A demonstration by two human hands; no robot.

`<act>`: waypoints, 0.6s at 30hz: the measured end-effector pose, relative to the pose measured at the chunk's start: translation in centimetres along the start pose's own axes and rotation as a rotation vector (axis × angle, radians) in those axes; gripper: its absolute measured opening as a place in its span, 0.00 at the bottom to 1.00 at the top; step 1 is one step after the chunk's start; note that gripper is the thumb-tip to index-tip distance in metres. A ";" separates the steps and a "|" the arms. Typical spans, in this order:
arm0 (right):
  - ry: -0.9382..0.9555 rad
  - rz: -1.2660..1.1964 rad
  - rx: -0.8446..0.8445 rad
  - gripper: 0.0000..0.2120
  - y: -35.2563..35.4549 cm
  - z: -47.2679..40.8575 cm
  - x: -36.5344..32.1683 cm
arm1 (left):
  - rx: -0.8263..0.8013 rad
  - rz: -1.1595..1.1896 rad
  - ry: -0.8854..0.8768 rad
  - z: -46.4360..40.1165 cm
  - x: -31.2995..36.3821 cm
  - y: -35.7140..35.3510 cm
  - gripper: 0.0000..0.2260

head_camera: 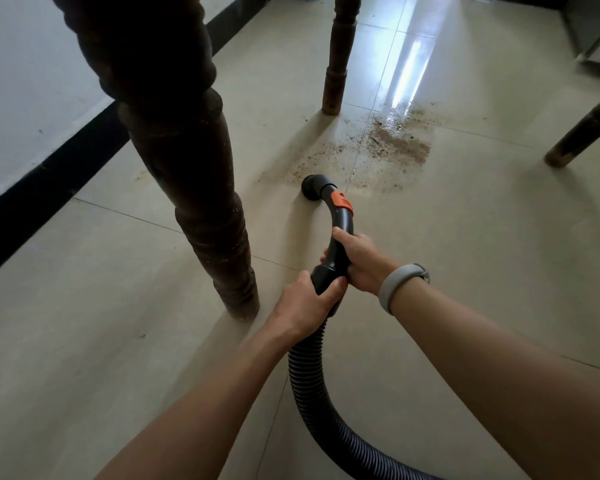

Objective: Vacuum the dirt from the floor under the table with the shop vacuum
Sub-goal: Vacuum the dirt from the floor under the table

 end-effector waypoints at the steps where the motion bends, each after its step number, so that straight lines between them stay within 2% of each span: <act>1: 0.009 0.002 -0.003 0.14 -0.3 0.1 0.0 | 0.008 0.014 0.001 0.0 -0.2 0.2 0.22; 12: 0.037 0.012 -0.005 0.10 -1.3 -0.8 -1.0 | 0.046 0.049 -0.011 -0.3 0.5 1.7 0.21; 18: 0.018 0.039 -0.017 0.14 -2.5 -1.5 -1.4 | 0.063 0.090 0.018 -0.6 0.4 2.5 0.22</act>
Point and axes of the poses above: each hand's wrist, its own z-axis away from the middle knuckle, its own y-axis out of the back of the hand, x = y × z, the point moved 6 cm from there along -z, towards the middle knuckle, and after that the axes turned 7 degrees about y, right-handed, at the moved point
